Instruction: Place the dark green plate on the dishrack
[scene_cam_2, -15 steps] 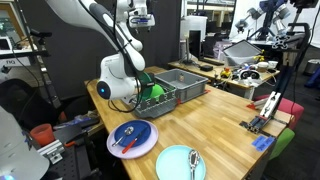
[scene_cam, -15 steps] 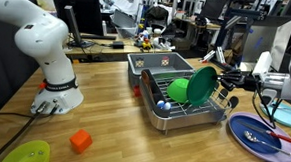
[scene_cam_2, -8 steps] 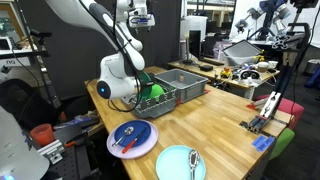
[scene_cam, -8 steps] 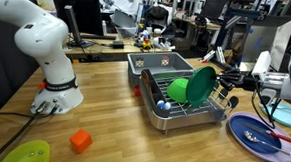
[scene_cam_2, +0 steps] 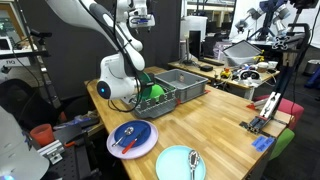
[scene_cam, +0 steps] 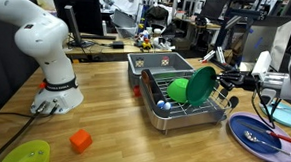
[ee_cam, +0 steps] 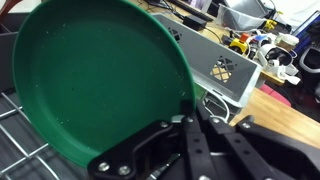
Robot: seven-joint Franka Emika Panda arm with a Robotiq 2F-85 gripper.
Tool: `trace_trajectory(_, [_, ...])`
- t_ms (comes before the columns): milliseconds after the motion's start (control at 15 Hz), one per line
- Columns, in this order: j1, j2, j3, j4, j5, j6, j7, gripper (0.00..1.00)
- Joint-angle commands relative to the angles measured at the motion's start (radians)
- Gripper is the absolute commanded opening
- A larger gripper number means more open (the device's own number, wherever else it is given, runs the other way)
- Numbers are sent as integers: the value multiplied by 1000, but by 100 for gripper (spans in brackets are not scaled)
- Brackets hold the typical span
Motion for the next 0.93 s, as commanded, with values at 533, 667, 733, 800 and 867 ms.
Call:
trace_trajectory(533, [-7, 0, 5, 1, -3, 1, 0, 6])
trace_trajectory(667, [-7, 0, 5, 1, -3, 1, 0, 6])
trace_trajectory(733, [-11, -5, 2, -6, -3, -3, 0, 1])
trace_trajectory(800, [-13, -11, -2, -13, -3, -4, -8, 1])
trace_trajectory(867, [-17, -18, -7, -19, -3, -7, -15, 1])
